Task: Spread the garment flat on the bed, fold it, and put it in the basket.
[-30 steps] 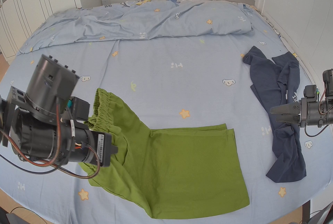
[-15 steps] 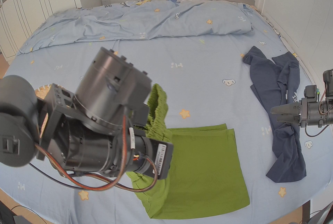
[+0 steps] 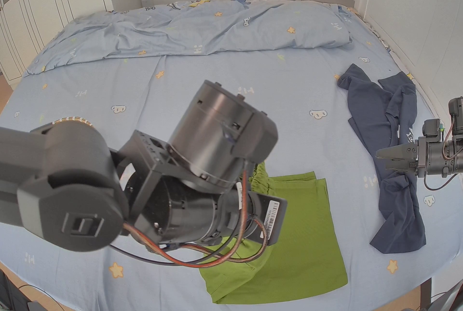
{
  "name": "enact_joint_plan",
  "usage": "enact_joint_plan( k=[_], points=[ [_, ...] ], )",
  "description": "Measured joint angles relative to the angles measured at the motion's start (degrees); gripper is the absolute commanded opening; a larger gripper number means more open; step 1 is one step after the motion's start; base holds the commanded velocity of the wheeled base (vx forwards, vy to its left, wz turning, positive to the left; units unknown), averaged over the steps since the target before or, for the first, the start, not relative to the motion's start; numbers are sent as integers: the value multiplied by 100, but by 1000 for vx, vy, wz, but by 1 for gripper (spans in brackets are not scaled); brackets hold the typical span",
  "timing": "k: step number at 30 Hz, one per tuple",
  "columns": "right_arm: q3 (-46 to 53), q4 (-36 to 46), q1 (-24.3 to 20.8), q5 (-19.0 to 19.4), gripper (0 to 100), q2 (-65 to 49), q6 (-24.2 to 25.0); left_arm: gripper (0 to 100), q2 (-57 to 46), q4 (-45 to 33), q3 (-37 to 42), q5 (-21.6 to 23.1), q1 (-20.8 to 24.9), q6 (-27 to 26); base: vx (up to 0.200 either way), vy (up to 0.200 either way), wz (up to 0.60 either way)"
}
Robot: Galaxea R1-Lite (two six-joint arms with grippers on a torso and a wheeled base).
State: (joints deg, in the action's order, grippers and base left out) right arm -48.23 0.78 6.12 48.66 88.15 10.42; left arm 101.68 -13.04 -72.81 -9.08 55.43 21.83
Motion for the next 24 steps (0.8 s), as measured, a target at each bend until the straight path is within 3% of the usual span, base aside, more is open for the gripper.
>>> enact_joint_plan(
  k=[24],
  points=[
    [38, -54, -32, -85, 100, 104, -85, 0, 862, 1100, -1, 13, 433, -20, 0, 0, 0]
  ],
)
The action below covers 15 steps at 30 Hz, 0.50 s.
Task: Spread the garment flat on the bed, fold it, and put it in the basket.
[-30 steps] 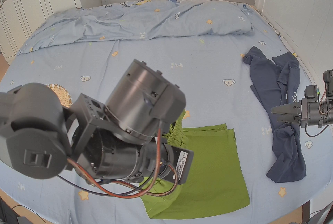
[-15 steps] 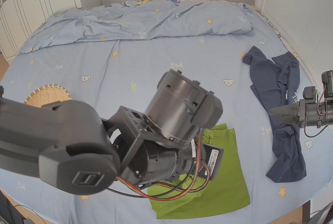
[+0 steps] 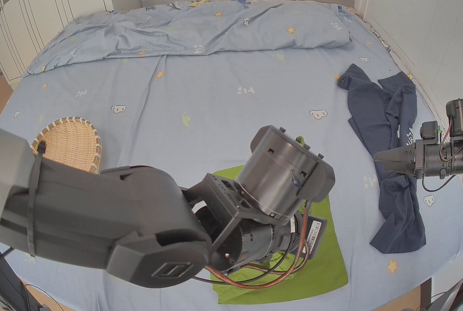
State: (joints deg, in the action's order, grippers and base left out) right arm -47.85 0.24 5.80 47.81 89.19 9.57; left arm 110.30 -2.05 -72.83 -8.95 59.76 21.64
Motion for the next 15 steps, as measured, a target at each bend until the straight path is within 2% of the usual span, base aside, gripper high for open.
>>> enact_joint_plan(
  k=[15],
  points=[
    [2, 0, -5, -5, 100, 30, -7, 0, 185, 46, 54, 57, 245, 99, 0, 0, 0]
  ],
)
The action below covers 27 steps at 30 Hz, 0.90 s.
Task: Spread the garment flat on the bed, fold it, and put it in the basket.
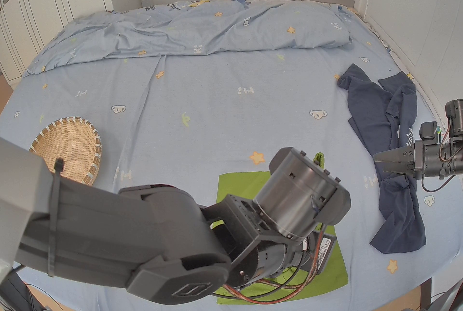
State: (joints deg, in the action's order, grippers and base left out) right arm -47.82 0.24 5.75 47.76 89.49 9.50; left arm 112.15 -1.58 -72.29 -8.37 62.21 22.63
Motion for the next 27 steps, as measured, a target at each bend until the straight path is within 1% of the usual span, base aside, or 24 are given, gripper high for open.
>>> enact_joint_plan(
  k=[9, 10, 17, 21, 24, 27],
  points=[
    [1, 0, 2, -4, 100, 41, 0, 0, 179, 13, -37, 11, 35, 37, 0, 0, 0],
    [1, 0, 0, -2, 100, 44, -2, 100, 195, 11, -43, 11, 44, 55, 0, 0, 0],
    [1, 2, -6, -4, 100, 50, -2, 100, 247, 41, -87, 30, 61, 124, 0, 0, 0],
    [1, 0, -9, -2, 100, 50, -4, 100, 276, 336, -98, 39, 66, 252, 0, 0, 0],
    [6, 2, -20, 0, 100, 50, -11, 100, 290, 638, -76, 35, 63, 393, 0, 0, 0],
    [28, 5, -66, 5, 100, 50, -15, 100, 282, 746, -56, 35, 33, 652, 0, 0, 0]
  ],
)
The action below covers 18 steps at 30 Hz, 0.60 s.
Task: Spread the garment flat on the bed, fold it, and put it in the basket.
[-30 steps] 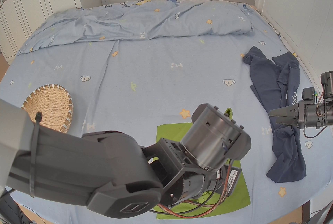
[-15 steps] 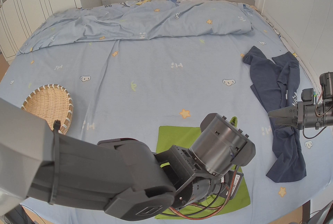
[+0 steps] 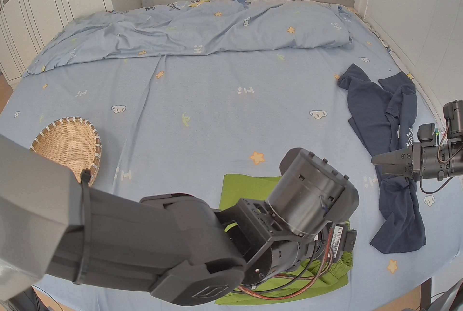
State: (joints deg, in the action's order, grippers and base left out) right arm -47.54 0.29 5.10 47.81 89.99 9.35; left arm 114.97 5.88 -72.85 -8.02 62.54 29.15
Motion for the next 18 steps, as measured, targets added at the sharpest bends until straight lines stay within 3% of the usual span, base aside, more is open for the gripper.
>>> enact_joint_plan(
  k=[5, 8, 14, 18],
  points=[
    [77, 6, -304, 0, 100, -16, 4, 100, -199, 17, 118, 118, -273, 692, 0, 0, 0],
    [132, 9, -550, -5, 100, -28, 6, 100, -408, 22, 245, 513, -610, 952, 0, 0, 0],
    [267, -7, -1518, -273, 100, -5, 11, 100, -996, 72, 957, 2183, -1652, 1152, 0, 0, 0],
    [364, -84, -2202, -466, 100, 166, 1, 100, -1243, 389, 1690, 2706, -2348, 1134, 0, 0, 0]
  ],
)
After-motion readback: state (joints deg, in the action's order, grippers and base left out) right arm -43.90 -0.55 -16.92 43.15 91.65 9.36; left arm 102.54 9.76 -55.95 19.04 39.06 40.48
